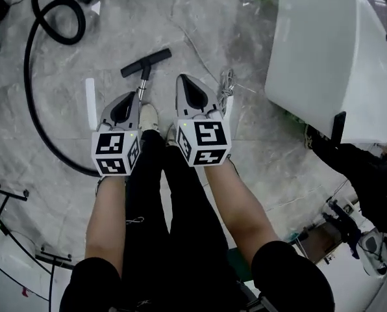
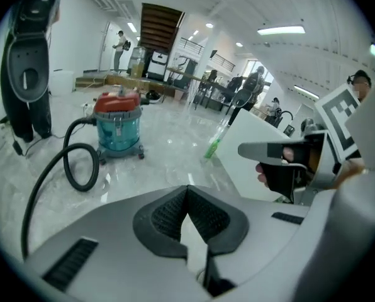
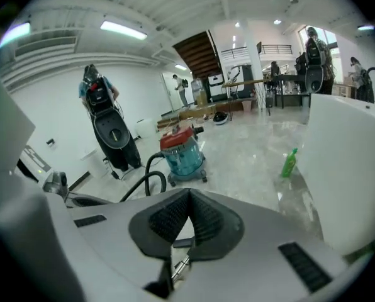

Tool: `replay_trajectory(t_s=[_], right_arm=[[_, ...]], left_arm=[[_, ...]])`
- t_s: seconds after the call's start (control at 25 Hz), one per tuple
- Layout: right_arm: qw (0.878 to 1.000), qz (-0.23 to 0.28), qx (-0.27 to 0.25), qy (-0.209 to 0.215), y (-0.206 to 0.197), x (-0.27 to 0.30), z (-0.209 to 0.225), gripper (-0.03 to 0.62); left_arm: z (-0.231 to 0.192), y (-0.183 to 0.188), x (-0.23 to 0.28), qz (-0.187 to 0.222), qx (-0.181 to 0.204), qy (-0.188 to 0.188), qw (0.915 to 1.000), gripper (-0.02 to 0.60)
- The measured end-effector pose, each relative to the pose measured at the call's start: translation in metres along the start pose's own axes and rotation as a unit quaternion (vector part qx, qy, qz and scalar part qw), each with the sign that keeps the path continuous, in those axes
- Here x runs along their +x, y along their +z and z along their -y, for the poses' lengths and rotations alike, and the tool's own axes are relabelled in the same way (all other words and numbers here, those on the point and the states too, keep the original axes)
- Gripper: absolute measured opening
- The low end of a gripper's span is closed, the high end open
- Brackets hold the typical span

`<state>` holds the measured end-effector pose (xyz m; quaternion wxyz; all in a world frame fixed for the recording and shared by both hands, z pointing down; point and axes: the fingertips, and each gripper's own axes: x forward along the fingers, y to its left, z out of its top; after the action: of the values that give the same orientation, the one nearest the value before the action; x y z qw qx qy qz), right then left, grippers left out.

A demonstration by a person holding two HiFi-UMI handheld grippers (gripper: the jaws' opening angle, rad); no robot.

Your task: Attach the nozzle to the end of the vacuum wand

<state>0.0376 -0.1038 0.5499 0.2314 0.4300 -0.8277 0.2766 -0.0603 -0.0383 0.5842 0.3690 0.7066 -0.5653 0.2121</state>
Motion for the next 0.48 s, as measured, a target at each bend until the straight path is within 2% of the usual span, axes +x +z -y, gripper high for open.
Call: replay_trajectory(t_s=[0.24, 0.48], right_arm=[[0.996, 0.071, 0.033, -0.040, 0.110, -0.147, 0.008, 0.012], [0.984, 0.160, 0.060, -0.054, 0.217, -0.284, 0.003, 0.012]], left_arm=[[0.108, 0.142, -0.093, 0.053, 0.072, -0.026, 0.9957, 0.011], [0.231, 0.222, -0.198, 0.064, 0.112, -0.058, 0.9900, 0.011]])
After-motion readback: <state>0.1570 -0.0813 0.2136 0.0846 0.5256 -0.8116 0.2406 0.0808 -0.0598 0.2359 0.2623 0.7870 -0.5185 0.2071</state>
